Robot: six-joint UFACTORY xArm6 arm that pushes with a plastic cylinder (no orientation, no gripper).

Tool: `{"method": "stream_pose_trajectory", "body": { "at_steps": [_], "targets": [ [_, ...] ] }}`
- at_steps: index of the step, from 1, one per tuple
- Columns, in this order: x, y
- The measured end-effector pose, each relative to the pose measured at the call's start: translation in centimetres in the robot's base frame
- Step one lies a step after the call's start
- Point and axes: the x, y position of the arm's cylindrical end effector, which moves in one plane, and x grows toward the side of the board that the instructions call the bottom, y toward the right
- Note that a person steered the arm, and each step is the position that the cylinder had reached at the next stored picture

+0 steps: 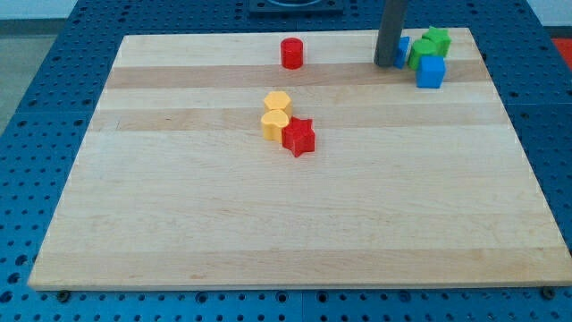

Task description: Push the red circle into the red star

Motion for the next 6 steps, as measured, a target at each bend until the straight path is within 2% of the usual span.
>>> {"method": "stream_pose_trajectory", "body": {
  "at_steps": [2, 3, 5, 6],
  "targets": [
    [-1.0, 0.8],
    [-2.3, -3.8],
    [-7.6, -14.5],
    [-7.6, -16.1]
  ]
}}
